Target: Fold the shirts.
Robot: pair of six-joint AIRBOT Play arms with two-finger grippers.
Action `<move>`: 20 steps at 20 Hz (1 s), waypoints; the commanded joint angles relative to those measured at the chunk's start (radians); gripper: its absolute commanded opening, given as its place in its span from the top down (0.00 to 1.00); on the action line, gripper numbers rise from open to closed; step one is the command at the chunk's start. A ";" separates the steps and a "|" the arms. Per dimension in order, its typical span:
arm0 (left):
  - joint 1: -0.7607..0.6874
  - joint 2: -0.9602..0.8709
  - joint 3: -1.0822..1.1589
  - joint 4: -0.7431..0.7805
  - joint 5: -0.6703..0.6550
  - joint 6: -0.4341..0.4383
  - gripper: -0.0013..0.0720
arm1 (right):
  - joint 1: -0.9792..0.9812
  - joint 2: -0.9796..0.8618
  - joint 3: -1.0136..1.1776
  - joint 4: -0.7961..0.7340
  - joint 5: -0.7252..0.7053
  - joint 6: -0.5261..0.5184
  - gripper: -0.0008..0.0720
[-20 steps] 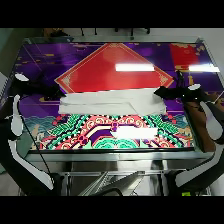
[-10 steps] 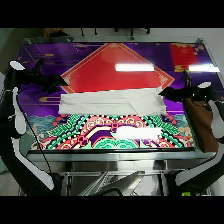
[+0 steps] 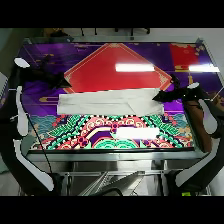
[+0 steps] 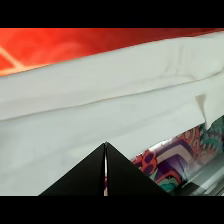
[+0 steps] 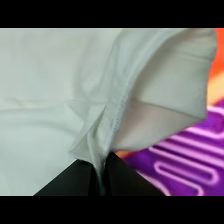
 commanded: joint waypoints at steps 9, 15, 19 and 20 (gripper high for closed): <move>-0.638 -0.214 0.000 -0.028 0.549 0.016 0.95 | -0.006 0.254 0.246 0.026 0.332 0.125 0.96; -0.814 -0.349 0.104 -0.030 0.717 -0.126 0.96 | -0.005 0.314 0.381 0.035 0.415 0.187 0.96; -0.779 -0.284 0.106 -0.141 0.588 -0.119 0.96 | -0.003 0.315 0.381 0.038 0.442 0.217 0.96; -0.747 -0.247 0.106 -0.200 0.511 -0.074 0.95 | -0.003 0.315 0.381 0.044 0.443 0.224 0.96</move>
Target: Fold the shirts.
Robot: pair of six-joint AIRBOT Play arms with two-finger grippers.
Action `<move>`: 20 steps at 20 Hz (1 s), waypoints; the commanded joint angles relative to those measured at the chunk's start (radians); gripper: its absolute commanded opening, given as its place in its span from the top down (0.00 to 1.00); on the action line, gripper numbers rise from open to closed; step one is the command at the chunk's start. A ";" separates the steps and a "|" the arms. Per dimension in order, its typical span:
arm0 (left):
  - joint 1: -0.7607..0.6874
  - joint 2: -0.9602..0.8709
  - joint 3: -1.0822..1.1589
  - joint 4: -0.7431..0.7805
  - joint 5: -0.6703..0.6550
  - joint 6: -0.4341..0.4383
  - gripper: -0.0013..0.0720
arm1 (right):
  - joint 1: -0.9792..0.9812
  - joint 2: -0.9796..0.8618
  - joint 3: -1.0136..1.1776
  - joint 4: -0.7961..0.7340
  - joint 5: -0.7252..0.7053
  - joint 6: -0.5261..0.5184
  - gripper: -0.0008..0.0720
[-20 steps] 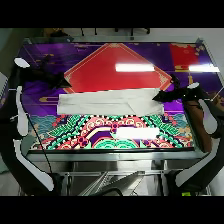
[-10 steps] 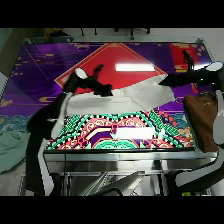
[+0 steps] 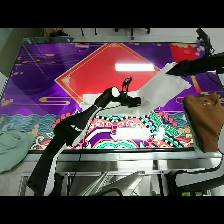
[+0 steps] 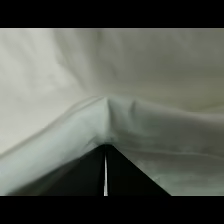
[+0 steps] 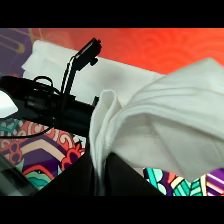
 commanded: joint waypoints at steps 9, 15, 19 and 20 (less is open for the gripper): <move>0.607 0.568 -0.088 -0.584 -0.687 0.198 0.95 | 0.367 -0.063 0.008 0.158 -0.233 0.036 0.96; 0.822 0.769 -0.109 -0.604 -0.703 0.245 0.95 | 0.863 -0.383 0.008 0.169 -0.714 -0.019 0.37; 0.822 0.877 -0.257 -0.604 -0.704 0.301 0.95 | 0.904 -0.392 0.008 0.193 -0.786 -0.104 0.20; 0.820 0.898 -0.297 -0.605 -0.705 0.315 0.95 | 0.867 -0.360 0.008 0.187 -0.730 -0.104 0.20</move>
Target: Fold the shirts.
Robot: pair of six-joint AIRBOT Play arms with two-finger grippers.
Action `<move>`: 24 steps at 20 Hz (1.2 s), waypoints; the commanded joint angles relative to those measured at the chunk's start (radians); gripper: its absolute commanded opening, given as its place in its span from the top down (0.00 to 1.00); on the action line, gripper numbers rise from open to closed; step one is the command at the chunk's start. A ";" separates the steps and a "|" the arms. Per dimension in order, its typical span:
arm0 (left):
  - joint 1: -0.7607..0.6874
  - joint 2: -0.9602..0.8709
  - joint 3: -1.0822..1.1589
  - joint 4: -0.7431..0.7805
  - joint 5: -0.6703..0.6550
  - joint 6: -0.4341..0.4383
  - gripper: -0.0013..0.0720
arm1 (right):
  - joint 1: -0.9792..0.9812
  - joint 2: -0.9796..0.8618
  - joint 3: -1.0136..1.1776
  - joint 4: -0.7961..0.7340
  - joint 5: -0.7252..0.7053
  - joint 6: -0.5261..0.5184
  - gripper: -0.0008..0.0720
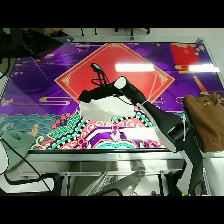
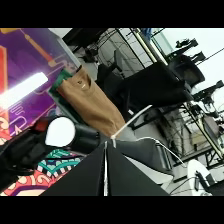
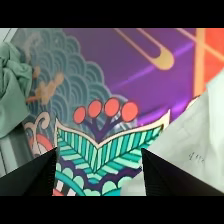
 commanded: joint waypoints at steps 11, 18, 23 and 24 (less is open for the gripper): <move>0.020 0.137 -0.331 -0.010 -0.026 0.090 0.95 | -0.595 0.178 -0.137 -0.376 0.487 0.262 0.18; 0.020 0.138 -0.330 -0.025 -0.034 0.095 0.95 | -0.538 0.082 -0.324 -0.340 0.393 0.198 0.19; 0.020 0.138 -0.330 -0.024 -0.034 0.096 0.95 | -0.418 0.027 -0.323 -0.154 0.297 0.088 0.20; 0.020 0.138 -0.330 -0.024 -0.033 0.097 0.95 | -0.411 0.027 -0.323 -0.114 0.293 0.069 0.28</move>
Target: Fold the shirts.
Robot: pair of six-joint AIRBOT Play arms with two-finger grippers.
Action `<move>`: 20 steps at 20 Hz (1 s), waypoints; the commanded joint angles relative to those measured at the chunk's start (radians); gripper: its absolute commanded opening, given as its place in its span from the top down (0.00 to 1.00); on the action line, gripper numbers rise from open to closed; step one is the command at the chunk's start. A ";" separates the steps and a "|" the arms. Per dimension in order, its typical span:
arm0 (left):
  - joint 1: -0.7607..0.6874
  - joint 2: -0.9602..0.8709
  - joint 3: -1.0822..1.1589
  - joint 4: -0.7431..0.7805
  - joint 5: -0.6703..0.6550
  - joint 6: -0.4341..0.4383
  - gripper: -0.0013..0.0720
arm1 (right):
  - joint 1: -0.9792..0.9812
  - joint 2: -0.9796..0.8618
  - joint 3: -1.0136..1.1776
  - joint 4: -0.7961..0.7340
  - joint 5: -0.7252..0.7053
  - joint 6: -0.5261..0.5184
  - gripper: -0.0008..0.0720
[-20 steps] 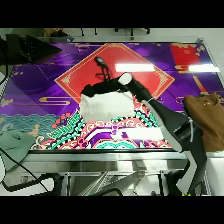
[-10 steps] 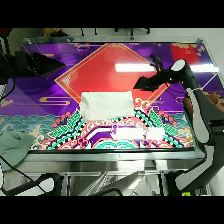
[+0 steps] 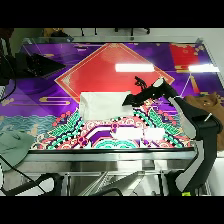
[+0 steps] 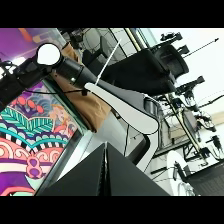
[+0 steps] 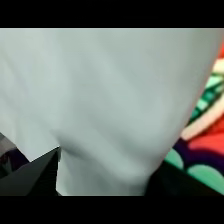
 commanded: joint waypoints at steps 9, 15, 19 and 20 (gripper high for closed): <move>0.000 0.001 0.000 0.000 -0.012 0.001 0.95 | -0.113 0.190 0.212 0.387 0.052 -0.151 0.96; 0.000 0.001 0.000 0.001 -0.026 0.001 0.95 | -0.445 0.340 0.455 0.399 -0.097 -0.028 0.96; 0.000 0.001 0.000 0.002 -0.026 0.001 0.95 | -0.738 0.327 0.465 0.396 -0.135 0.022 0.96; 0.000 0.001 0.000 0.002 -0.026 0.002 0.95 | -0.816 0.307 0.465 0.396 -0.134 0.043 0.96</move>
